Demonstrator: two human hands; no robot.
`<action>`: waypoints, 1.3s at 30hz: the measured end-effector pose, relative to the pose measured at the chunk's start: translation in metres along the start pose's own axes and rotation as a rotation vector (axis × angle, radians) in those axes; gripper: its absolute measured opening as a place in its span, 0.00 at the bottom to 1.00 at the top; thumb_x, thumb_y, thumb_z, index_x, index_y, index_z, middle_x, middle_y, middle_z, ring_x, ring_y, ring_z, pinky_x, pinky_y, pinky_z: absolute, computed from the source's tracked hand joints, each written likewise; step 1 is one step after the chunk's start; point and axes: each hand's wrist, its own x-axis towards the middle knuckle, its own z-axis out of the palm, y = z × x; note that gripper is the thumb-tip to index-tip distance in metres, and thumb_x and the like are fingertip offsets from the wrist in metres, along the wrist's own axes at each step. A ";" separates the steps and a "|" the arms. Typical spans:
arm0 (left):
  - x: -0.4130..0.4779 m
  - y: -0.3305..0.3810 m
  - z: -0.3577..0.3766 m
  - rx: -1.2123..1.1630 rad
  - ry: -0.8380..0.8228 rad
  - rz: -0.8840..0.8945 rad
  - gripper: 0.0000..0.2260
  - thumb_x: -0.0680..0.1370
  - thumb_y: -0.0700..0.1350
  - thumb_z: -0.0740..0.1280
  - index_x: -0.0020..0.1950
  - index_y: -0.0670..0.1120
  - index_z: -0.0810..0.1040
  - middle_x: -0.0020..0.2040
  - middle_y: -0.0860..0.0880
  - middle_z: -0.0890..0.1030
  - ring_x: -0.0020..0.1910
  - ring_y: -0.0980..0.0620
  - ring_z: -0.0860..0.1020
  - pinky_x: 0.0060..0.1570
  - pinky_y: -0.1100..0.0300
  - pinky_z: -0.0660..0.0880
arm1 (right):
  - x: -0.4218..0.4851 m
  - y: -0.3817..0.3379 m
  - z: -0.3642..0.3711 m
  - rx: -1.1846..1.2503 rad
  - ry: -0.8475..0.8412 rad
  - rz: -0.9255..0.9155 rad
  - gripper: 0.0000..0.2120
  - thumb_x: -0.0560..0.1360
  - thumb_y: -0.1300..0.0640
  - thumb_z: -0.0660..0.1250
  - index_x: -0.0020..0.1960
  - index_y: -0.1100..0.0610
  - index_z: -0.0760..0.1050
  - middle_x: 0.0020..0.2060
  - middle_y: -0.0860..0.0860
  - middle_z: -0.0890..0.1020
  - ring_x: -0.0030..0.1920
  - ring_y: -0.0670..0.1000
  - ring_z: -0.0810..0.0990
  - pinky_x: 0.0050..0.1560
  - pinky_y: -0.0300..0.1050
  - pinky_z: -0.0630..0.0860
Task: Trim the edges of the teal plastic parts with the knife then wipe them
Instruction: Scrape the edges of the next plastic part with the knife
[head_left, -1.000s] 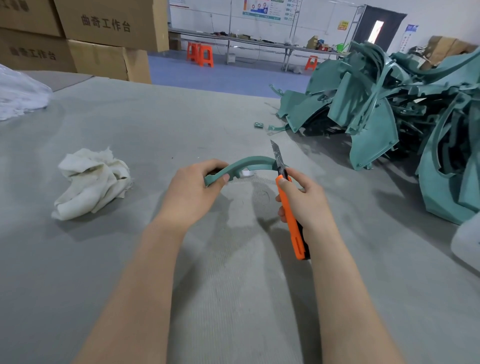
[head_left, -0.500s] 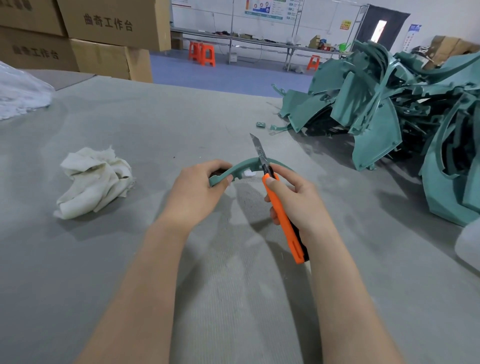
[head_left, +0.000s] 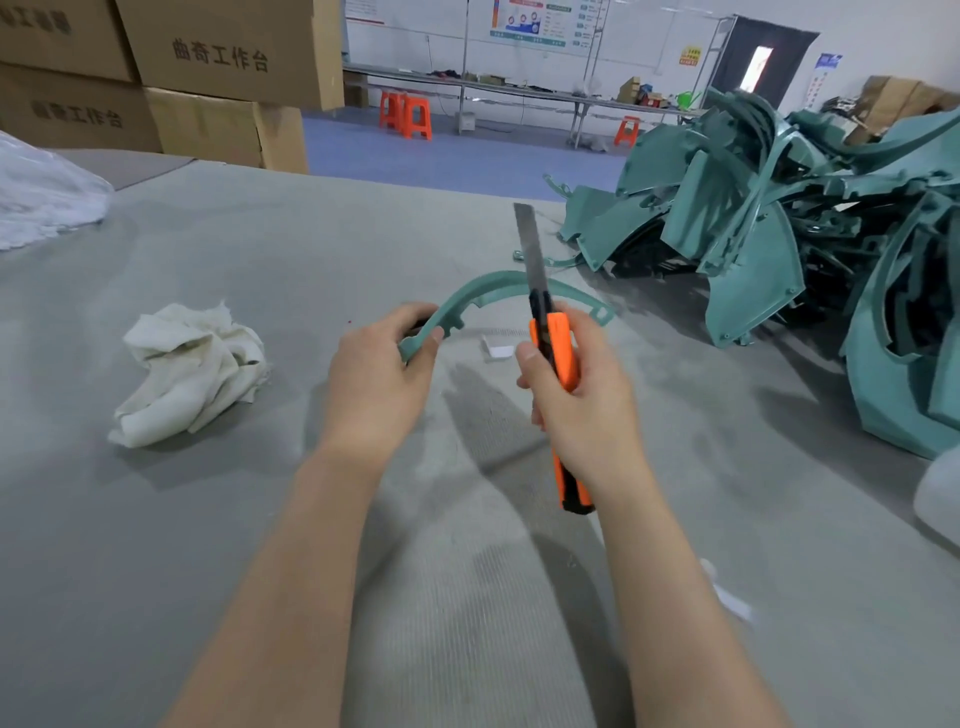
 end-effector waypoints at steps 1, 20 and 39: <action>-0.001 0.000 0.000 0.007 -0.012 0.002 0.09 0.79 0.43 0.64 0.55 0.53 0.81 0.46 0.55 0.83 0.46 0.52 0.78 0.46 0.59 0.73 | -0.001 0.001 0.004 -0.052 -0.017 -0.042 0.11 0.79 0.48 0.63 0.61 0.44 0.72 0.35 0.48 0.79 0.36 0.46 0.79 0.41 0.37 0.75; -0.004 0.001 0.002 0.132 -0.032 0.034 0.09 0.80 0.45 0.64 0.56 0.53 0.81 0.47 0.52 0.84 0.46 0.47 0.78 0.45 0.54 0.73 | 0.002 0.014 0.006 -0.339 -0.080 -0.019 0.18 0.80 0.40 0.54 0.54 0.51 0.75 0.33 0.44 0.74 0.37 0.47 0.73 0.36 0.40 0.65; -0.001 -0.007 0.001 0.181 -0.049 -0.008 0.10 0.80 0.44 0.63 0.58 0.52 0.80 0.48 0.49 0.83 0.47 0.45 0.78 0.41 0.57 0.69 | 0.000 0.012 0.014 -0.186 -0.153 -0.057 0.12 0.78 0.42 0.60 0.39 0.45 0.72 0.26 0.42 0.71 0.31 0.42 0.70 0.33 0.34 0.63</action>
